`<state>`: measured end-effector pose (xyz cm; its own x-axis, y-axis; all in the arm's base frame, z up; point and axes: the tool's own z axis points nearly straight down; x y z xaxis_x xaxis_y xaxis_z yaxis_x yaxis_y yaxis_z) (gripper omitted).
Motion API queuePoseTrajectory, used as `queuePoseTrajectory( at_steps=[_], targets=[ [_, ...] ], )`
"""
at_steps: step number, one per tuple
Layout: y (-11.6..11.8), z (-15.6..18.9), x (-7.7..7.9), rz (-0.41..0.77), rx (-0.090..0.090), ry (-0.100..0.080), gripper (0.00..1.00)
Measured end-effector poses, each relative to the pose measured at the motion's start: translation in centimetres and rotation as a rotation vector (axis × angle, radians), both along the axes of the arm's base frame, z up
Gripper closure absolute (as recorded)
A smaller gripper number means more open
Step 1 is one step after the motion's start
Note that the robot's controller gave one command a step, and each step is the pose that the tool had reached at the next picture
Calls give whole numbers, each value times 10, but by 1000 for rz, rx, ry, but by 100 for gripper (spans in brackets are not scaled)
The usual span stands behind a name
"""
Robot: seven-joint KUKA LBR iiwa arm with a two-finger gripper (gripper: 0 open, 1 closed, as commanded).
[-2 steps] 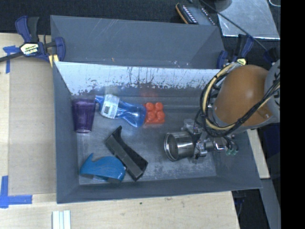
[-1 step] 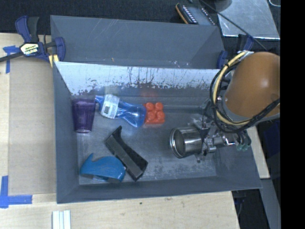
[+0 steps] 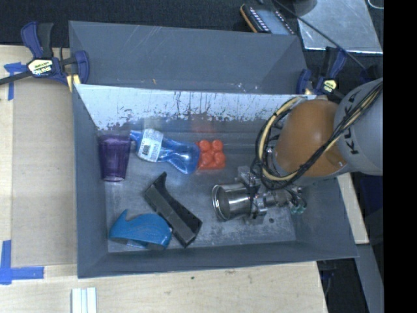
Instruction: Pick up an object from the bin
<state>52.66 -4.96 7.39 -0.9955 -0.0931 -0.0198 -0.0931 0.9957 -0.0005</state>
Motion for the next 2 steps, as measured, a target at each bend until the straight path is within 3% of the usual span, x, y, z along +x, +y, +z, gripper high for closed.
queuePoseTrajectory(
  at_steps=[1, 2],
  targets=[
    [0, 0, 0, 0, 0, 0, 100],
    [10, 95, 7, 34, 0, -3, 100]
  ],
)
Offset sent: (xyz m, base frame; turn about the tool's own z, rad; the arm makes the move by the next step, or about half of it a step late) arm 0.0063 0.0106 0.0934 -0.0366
